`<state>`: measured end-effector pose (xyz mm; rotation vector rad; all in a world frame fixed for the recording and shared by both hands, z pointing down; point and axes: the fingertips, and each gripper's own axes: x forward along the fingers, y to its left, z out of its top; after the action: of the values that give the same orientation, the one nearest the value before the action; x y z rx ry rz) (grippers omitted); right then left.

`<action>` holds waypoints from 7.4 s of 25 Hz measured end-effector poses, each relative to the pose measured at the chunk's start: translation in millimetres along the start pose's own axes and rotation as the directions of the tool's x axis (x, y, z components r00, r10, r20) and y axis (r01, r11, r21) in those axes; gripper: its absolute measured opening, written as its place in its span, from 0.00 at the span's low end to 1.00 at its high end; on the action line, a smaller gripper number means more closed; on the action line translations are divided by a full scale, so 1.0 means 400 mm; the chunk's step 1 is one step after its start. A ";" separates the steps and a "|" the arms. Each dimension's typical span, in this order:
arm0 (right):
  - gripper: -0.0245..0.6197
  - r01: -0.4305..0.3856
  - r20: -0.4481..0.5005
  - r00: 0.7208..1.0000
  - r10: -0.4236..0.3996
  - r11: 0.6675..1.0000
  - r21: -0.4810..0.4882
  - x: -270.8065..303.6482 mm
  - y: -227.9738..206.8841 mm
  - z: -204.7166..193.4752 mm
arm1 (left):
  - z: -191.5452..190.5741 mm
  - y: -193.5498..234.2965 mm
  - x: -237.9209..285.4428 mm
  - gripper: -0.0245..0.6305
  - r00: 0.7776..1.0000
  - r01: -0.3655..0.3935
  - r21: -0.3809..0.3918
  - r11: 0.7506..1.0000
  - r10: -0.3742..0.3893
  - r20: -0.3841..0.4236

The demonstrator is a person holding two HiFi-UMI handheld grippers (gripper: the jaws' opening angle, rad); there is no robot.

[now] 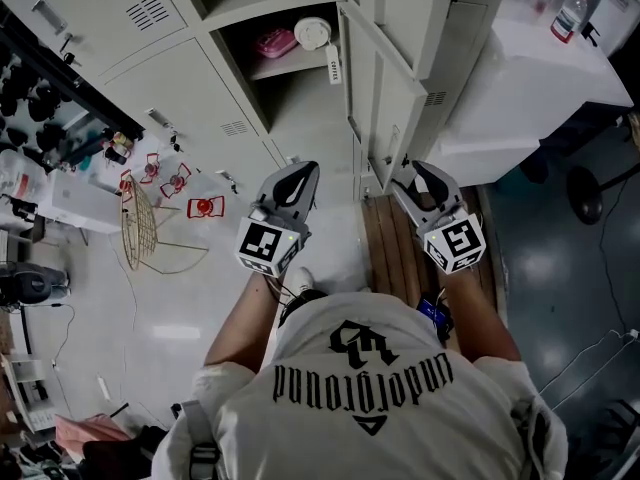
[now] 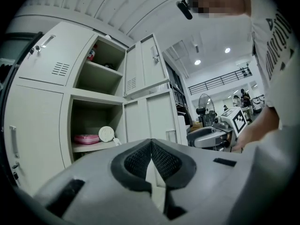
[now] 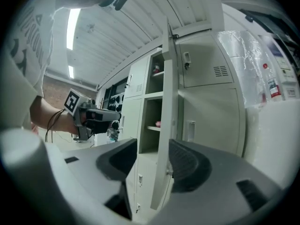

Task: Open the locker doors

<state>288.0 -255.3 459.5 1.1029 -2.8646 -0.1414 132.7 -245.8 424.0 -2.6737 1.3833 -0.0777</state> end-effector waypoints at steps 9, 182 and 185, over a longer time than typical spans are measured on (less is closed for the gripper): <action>0.38 -0.073 0.054 0.996 0.073 0.997 0.004 0.021 0.122 0.032 | -0.017 0.035 -0.083 0.05 0.999 -0.053 -0.011 0.999 0.053 -0.004; 0.13 -0.308 -0.066 0.949 0.310 0.951 0.035 0.517 0.621 0.061 | -0.081 0.489 -0.398 0.05 0.992 -0.125 -0.047 0.991 0.125 -0.010; 0.14 -0.319 -0.047 0.947 0.319 0.948 0.019 0.500 0.624 0.081 | -0.066 0.474 -0.424 0.05 0.989 -0.150 -0.033 0.988 0.150 -0.010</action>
<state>-29.2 -203.2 460.9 0.6184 -2.9513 -0.0777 -121.6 -218.1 426.1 -2.5877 1.5971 -0.0504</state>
